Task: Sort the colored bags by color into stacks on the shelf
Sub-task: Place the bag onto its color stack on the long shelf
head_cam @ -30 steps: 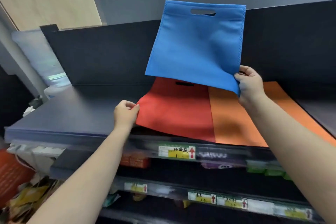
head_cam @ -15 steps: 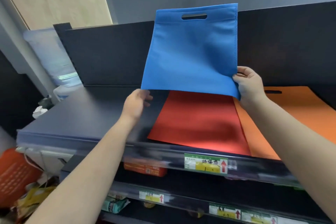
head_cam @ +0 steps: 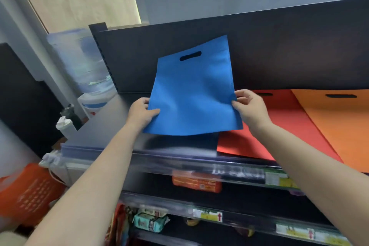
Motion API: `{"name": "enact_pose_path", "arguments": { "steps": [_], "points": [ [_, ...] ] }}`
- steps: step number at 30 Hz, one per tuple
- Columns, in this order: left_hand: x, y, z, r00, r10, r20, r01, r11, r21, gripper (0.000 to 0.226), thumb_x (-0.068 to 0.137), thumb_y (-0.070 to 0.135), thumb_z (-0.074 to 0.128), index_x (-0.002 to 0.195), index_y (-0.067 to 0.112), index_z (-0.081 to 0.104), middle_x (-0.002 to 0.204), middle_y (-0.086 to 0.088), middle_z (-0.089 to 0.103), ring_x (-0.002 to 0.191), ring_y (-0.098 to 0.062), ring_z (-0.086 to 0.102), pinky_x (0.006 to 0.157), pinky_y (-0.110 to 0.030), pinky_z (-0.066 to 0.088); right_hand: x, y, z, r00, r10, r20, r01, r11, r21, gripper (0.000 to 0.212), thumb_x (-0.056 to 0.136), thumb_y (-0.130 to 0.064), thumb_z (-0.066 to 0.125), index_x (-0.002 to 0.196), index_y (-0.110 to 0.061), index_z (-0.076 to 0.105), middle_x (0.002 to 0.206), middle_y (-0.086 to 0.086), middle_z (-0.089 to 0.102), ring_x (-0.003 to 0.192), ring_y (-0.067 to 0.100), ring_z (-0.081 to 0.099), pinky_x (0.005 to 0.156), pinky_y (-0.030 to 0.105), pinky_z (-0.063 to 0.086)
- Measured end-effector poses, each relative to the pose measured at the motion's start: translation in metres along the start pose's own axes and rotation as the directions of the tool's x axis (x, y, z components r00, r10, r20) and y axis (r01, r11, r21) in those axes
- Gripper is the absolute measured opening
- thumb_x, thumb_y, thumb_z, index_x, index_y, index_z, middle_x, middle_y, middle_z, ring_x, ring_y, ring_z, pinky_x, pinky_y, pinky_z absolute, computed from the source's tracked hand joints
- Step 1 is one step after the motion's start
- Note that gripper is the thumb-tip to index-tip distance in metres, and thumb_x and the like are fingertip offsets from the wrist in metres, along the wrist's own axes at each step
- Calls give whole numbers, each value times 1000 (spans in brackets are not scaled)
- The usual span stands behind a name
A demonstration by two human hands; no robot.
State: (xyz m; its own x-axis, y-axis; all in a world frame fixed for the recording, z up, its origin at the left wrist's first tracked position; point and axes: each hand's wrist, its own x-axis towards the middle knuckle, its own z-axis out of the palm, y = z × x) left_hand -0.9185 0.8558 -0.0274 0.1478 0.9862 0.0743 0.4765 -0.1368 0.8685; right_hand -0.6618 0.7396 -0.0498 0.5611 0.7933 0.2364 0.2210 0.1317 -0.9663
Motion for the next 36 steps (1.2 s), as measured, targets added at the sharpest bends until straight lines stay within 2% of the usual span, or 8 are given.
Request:
{"name": "enact_pose_path", "arguments": {
  "steps": [3,6,9,11,14,16,23,36],
  "points": [
    [10,-26,-15,999,-47,-28,54,924,378,49,83,19,69,125,5,48,124,-17,56,113,-33,53,93,-38,44,-9,6,34,993,75,91,-61,988,-145,19,85,5,60,92,-12,62,84,4,66,78,18,60,66,21,50],
    [8,-41,-12,996,62,62,-87,667,740,64,89,43,58,140,12,37,141,-11,41,128,-34,37,103,-40,35,-20,12,54,981,136,138,-62,896,-439,27,84,-4,65,111,-6,63,104,9,67,94,21,62,84,31,50],
    [0,-41,8,934,209,290,-356,601,715,61,93,55,42,145,24,33,149,1,36,135,-26,30,105,-41,30,-33,3,51,997,-65,36,74,829,-554,31,87,-9,61,118,-10,61,108,7,66,98,24,61,83,26,44],
    [-6,-38,20,876,229,425,-474,569,672,61,93,60,36,146,30,32,152,5,32,138,-23,28,106,-41,28,-34,-3,35,992,-128,7,92,675,-732,33,88,-19,59,122,-16,60,117,5,63,109,27,57,83,31,43],
    [-8,-38,28,819,209,534,-559,503,659,65,92,65,31,147,33,27,155,6,25,140,-23,23,109,-41,26,-35,-4,3,992,128,-10,-55,359,-932,50,90,-44,56,136,-25,48,140,5,46,127,29,43,98,39,41],
    [-8,-39,30,810,223,542,-573,494,654,65,91,66,31,148,34,26,155,5,24,140,-23,22,110,-41,26,-39,0,-8,956,293,-7,-90,270,-959,59,90,-54,51,143,-28,39,150,4,34,135,29,35,105,41,35],
    [-11,-39,35,777,281,564,-624,467,627,63,91,66,30,146,35,28,154,6,27,138,-23,26,107,-39,28,-46,14,10,921,376,99,9,235,-972,66,94,-57,38,151,-32,17,158,2,14,144,28,15,116,43,15],
    [-14,-35,36,791,281,543,-606,476,637,61,92,64,32,144,33,31,151,5,30,135,-24,28,105,-40,28,-52,12,-1,919,367,144,43,271,-962,66,94,-58,38,151,-32,16,159,1,12,147,22,8,118,43,9]
  ]
}}
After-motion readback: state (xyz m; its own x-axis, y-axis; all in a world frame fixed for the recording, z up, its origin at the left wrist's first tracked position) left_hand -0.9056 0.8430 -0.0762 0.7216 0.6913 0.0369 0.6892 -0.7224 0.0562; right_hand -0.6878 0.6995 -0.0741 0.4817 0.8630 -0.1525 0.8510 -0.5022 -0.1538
